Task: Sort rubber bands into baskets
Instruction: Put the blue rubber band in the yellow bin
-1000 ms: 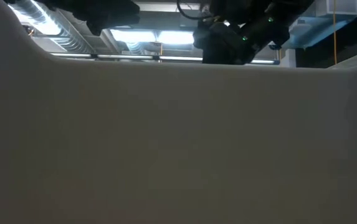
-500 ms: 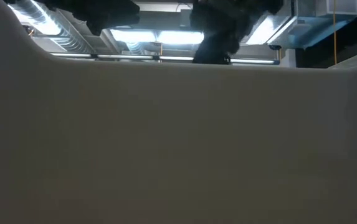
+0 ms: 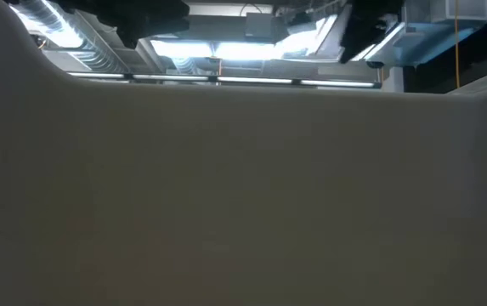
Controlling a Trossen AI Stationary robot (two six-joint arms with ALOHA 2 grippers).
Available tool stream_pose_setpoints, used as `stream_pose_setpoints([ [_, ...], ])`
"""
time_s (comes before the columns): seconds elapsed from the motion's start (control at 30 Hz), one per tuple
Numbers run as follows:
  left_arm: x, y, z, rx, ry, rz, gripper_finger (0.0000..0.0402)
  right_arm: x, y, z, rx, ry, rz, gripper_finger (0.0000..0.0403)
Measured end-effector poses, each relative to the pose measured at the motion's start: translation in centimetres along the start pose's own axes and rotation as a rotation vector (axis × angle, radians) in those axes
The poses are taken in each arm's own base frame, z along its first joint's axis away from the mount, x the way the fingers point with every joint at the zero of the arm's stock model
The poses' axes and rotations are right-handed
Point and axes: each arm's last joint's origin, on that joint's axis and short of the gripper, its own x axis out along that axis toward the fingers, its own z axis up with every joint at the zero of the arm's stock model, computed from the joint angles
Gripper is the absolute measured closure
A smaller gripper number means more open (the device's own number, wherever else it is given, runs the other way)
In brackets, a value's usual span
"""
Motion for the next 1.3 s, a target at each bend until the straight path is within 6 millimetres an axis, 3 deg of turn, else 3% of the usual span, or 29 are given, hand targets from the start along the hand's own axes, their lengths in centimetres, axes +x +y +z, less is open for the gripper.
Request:
stream_pose_setpoints([
  [0.13,0.0,0.0,0.0,-0.003,-0.004,0.0,0.0247,-0.7,-0.4,-1.9,0.059,0.076,-0.058,0.0155],
  [0.27,0.0,0.0,0.0,-0.003,-0.005,0.0,0.0247,-0.1,-0.7,-3.6,0.111,0.167,-0.106,0.0155],
  [0.6,0.0,0.0,0.0,-0.003,-0.004,0.0,0.0247,4.7,-1.7,-9.6,0.277,0.436,-0.21,0.0155],
  [0.77,0.0,0.0,0.0,-0.004,-0.004,0.0,0.0247,7.3,-2.0,-12.2,0.371,0.505,-0.16,0.0155],
  [1.3,0.0,0.0,0.1,-0.002,-0.005,0.0,0.0247,10.5,-2.6,-15.5,0.526,0.483,-0.135,0.0155],
])
